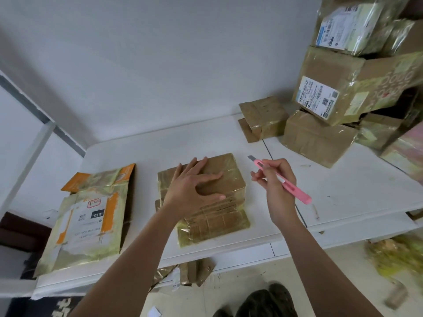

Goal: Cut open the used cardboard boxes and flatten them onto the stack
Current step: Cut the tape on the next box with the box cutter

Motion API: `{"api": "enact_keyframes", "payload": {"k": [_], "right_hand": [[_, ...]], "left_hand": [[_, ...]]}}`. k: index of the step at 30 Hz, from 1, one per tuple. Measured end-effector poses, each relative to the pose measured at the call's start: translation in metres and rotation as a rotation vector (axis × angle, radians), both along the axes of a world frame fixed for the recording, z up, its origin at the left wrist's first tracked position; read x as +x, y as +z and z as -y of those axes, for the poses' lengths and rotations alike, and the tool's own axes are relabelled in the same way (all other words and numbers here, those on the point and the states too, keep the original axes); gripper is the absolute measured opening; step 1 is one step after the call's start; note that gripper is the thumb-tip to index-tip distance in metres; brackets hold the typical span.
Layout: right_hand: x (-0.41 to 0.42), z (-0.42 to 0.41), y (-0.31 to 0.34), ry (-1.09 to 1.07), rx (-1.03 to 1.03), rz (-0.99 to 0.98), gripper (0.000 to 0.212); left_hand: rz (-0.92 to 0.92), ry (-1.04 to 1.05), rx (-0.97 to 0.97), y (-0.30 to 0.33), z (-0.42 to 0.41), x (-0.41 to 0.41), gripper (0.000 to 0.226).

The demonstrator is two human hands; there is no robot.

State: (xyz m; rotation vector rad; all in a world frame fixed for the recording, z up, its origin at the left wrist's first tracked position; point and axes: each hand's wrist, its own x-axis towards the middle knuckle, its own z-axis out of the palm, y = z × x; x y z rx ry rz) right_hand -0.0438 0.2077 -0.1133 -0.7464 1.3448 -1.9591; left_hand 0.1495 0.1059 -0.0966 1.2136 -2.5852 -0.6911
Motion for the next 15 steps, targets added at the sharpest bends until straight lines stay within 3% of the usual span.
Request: {"api": "enact_keyframes", "payload": {"k": [6,10,15], "right_hand": [[-0.009,0.022,-0.008,0.11,0.069,-0.003,0.028],[-0.004,0.03,-0.016,0.158,0.094,-0.044,0.018],[-0.003,0.034,-0.02,0.13,0.114,-0.042,0.019]], "left_hand": [[-0.025,0.017,0.014,-0.001,0.003,0.001,0.064],[-0.044,0.023,0.014,-0.001,0.004,0.002,0.063],[-0.044,0.019,0.006,-0.003,0.003,0.002,0.056]]}}
